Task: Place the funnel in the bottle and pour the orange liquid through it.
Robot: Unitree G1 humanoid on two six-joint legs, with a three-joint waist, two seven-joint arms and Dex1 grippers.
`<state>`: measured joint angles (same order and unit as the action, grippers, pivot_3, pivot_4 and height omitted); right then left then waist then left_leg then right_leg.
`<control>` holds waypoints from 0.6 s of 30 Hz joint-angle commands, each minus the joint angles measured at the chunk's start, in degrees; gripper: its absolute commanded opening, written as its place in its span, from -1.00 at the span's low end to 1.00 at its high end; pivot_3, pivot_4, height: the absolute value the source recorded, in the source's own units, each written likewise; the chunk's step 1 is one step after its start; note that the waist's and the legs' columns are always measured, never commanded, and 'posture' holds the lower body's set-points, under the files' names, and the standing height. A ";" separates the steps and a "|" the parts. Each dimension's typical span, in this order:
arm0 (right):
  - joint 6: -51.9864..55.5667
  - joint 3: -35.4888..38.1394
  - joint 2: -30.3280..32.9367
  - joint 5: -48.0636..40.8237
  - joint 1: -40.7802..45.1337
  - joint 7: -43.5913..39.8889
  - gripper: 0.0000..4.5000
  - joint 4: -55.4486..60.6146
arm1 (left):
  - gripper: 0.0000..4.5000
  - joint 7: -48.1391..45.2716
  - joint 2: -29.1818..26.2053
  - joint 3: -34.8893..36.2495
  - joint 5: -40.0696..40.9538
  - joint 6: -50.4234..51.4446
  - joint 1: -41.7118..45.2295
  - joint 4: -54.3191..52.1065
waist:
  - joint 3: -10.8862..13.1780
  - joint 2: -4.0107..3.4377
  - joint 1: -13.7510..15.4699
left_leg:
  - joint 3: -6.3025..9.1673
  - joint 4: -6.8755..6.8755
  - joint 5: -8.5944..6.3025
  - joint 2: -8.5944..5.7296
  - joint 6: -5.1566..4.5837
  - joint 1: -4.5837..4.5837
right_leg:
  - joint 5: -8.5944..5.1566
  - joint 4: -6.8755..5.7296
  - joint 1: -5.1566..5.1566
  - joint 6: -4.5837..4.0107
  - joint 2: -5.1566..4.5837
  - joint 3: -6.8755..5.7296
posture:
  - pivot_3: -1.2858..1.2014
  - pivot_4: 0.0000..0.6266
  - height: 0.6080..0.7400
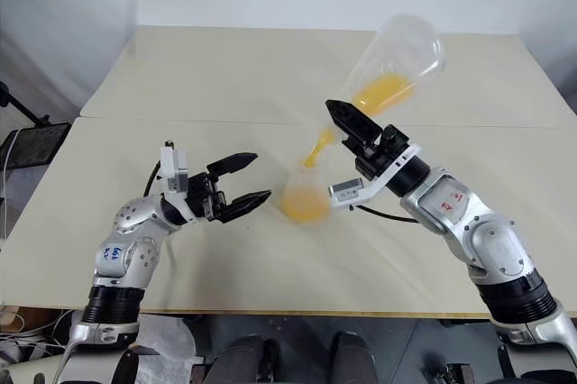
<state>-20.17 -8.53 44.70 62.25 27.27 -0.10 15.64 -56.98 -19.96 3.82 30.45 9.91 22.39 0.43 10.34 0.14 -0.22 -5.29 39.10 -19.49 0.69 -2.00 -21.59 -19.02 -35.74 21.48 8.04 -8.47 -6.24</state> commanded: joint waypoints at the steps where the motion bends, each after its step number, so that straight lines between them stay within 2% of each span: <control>1: -0.50 1.95 1.17 0.30 1.10 1.33 0.21 1.34 | 1.00 0.19 0.45 -0.10 0.43 -0.96 0.75 -1.36 | 0.00 0.00 0.00 | 0.00 0.00 0.00 0.00 0.00 0.00 | 0.00 0.00 0.00 0.00 0.00 0.00 | 0.03 -0.52 1.00; 18: -1.32 1.64 0.87 1.74 2.74 2.78 0.21 0.15 | 1.00 0.63 0.97 -0.06 0.26 -1.66 0.74 -1.15 | 0.00 0.00 0.00 | 0.00 0.00 0.00 0.00 0.00 0.00 | 0.00 0.00 0.00 0.00 0.00 0.00 | 0.03 -0.52 1.00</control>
<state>-21.39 -8.49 44.88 64.12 28.71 1.42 14.95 -56.45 -19.04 3.48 30.42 9.30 22.39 0.52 10.34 0.14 -0.22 -5.29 39.10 -19.49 0.69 -2.00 -21.59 -19.02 -35.74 21.48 8.04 -8.47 -6.24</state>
